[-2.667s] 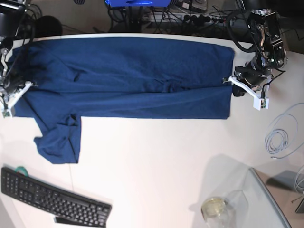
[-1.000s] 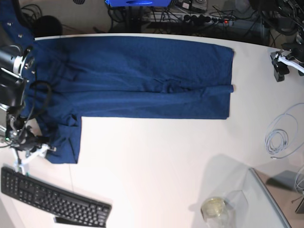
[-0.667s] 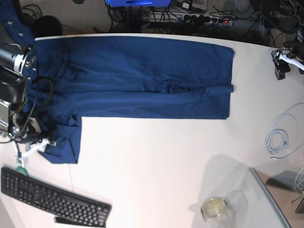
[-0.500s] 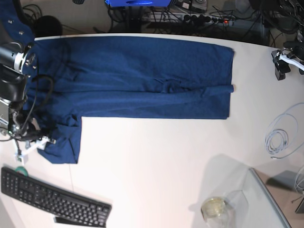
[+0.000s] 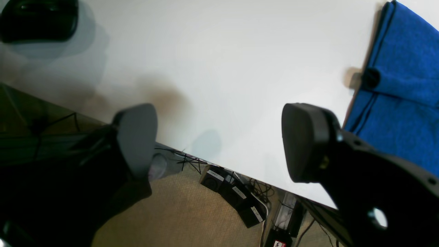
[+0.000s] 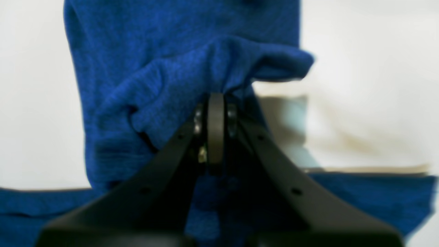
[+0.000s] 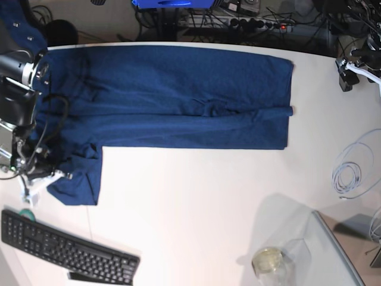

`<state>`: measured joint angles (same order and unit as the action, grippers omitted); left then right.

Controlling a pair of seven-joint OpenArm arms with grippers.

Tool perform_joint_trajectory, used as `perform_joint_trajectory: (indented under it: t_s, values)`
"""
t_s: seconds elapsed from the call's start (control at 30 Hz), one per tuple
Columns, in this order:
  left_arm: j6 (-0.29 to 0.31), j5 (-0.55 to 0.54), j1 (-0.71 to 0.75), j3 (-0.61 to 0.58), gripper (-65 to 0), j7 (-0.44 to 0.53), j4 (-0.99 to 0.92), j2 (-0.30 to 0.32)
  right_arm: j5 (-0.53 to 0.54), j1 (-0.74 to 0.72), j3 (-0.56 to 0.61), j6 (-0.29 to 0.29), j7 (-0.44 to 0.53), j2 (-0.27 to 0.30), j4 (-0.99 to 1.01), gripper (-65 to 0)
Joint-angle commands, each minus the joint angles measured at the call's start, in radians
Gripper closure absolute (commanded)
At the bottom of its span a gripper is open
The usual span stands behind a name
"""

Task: Layout the t-shirt on the table in an organized manner, then fold the t-shirt properly
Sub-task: 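Raise both grippers and move the right gripper to the loose sleeve, then grasp the sleeve with the right gripper and fold it onto the shirt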

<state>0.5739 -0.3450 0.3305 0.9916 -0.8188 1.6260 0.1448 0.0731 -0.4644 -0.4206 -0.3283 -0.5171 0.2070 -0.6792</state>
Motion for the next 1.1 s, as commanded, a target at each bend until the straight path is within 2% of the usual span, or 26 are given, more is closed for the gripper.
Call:
perform_joint_trajectory:
  t_s: [0.0, 0.2, 0.37, 0.47, 0.63, 0.77, 0.87, 0.93, 1.07]
  values:
    - [-0.001, -0.01, 0.0, 0.008, -54.1, 0.023, 0.02, 0.019, 0.012, -0.021, -0.001, -0.005, -0.008, 0.004, -0.061, 0.0]
    - [-0.001, -0.01, -0.001, 0.006, -54.1, 0.023, 0.021, 0.019, 0.012, 0.092, -0.002, -0.079, -0.196, -0.048, -0.432, 0.0]
    - [-0.001, -0.01, -0.001, 0.005, -54.1, 0.023, 0.02, 0.02, 0.012, 0.217, -0.001, -0.09, -0.321, -0.103, -0.727, 0.0]
    - [-0.001, -0.01, -0.003, 0.005, -54.1, 0.023, 0.018, 0.02, 0.014, 0.312, 0.001, -0.101, -0.358, -0.14, -0.907, 0.0]
    - [-0.001, -0.001, -0.026, 0.003, -54.1, 0.025, 0.015, 0.02, 0.014, 0.468, 0.001, -0.237, -0.43, -0.194, -1.164, 0.0]
    - [-0.001, -0.002, -0.035, 0.003, -54.1, 0.025, 0.013, 0.02, 0.014, 0.55, 0.002, -0.326, -0.473, -0.249, -1.281, 0.0]
    - [-0.001, 0.001, -0.054, 0.002, -54.1, 0.022, 0.015, 0.02, 0.014, 0.583, 0.002, -0.37, -0.473, -0.275, -1.31, 0.0]
    - [-0.001, 0.001, -0.057, 0.002, -54.1, 0.022, 0.015, 0.02, 0.014, 0.591, 0.006, -0.37, -0.486, -0.283, -1.31, 0.0]
    - [-0.001, 0.001, -0.057, 0.002, -54.1, 0.022, 0.015, 0.02, 0.014, 0.628, 0.098, -0.37, -0.479, -0.278, -1.315, 0.0]
